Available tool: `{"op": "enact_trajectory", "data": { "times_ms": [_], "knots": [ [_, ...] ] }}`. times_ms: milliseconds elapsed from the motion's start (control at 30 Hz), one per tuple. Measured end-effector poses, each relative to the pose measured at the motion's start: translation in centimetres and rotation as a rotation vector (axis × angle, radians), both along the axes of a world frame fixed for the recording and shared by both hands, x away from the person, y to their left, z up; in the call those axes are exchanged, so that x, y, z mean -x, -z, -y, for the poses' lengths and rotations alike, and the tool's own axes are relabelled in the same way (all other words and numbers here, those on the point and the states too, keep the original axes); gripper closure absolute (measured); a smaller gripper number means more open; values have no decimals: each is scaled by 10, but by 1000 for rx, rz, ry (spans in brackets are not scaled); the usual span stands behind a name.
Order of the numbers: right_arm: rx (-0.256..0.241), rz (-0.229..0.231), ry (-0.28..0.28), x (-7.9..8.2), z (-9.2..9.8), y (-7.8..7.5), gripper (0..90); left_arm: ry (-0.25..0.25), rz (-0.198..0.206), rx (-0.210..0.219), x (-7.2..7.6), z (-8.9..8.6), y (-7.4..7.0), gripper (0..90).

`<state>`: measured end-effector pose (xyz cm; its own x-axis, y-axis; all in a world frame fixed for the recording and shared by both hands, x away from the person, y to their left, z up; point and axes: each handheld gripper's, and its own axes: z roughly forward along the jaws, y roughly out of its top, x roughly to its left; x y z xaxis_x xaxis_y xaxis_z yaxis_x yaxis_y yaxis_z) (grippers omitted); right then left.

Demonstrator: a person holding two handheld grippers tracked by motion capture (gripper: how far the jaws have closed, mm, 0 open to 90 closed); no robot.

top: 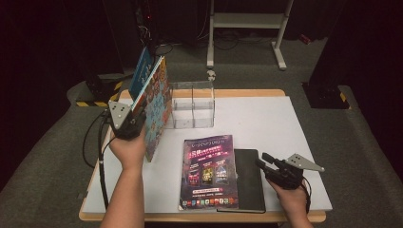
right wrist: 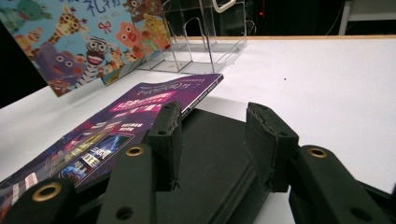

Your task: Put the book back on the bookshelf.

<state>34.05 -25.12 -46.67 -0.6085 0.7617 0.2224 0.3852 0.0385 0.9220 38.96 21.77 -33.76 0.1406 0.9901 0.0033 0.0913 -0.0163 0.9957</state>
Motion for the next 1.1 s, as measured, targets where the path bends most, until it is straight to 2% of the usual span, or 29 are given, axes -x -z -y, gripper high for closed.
{"op": "enact_trajectory", "data": {
  "times_ms": [200, 433, 533, 600, 700, 867, 933, 1100],
  "knots": [
    [12, -1, -9, 1, -2, 1, 565, -22, -9, 1, -11, 6, 12, 807],
    [14, -9, -10, 1, -2, 2, 564, -44, 12, -5, -4, 5, 22, 797],
    [18, -8, -13, 1, -3, 2, 563, -54, 6, -9, -1, 3, 23, 787],
    [20, -9, -14, 2, -3, 2, 563, -41, -3, 1, 0, 0, 23, 779],
    [21, -9, -13, 2, -3, 2, 563, -15, -7, -18, 5, -2, 24, 750],
    [27, -13, -12, 1, -3, 3, 563, 25, -40, -42, 17, -5, 31, 744],
    [29, -16, -12, 1, -4, 4, 562, 31, -34, -51, 22, -7, 35, 741],
    [37, -20, -11, 1, -4, 5, 561, 31, -34, -23, 29, -13, 41, 741]
  ]
}}
